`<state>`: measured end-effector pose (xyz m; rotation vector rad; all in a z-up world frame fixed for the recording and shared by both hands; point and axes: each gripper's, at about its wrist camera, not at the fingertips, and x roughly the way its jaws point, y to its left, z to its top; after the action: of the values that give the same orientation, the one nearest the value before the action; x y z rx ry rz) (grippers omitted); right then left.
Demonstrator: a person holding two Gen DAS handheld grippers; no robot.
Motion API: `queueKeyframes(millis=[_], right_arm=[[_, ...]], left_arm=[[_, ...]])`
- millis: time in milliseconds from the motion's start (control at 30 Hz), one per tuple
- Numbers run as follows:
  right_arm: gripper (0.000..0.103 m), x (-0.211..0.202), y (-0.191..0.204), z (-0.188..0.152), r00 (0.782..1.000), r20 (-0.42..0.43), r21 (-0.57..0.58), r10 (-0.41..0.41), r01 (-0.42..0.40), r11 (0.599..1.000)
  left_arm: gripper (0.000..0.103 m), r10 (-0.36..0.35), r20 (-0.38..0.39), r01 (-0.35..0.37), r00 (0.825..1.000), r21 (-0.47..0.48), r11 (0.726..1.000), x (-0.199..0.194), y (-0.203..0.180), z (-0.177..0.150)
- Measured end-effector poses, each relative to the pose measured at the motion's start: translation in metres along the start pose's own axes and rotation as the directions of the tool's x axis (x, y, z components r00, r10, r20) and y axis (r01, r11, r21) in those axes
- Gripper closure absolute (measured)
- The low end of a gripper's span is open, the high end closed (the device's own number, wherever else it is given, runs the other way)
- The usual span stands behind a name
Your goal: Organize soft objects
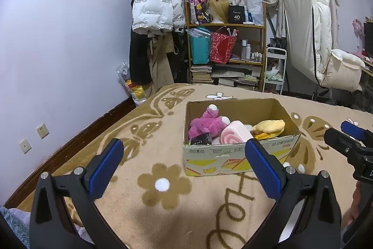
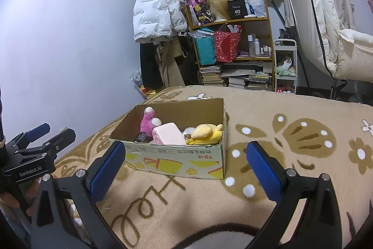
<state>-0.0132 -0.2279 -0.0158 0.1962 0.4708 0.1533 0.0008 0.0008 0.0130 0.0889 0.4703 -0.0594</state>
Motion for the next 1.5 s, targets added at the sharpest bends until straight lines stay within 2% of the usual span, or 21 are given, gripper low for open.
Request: queueKeyframes(millis=[1500], right_arm=[[0.000,0.0002,-0.0010,-0.0056,1.000,-0.009,0.006,-0.015,0.015,1.000]], left_arm=[[0.000,-0.016,-0.035,0.016,0.999,-0.014,1.000,0.0042,0.0064,0.0045]])
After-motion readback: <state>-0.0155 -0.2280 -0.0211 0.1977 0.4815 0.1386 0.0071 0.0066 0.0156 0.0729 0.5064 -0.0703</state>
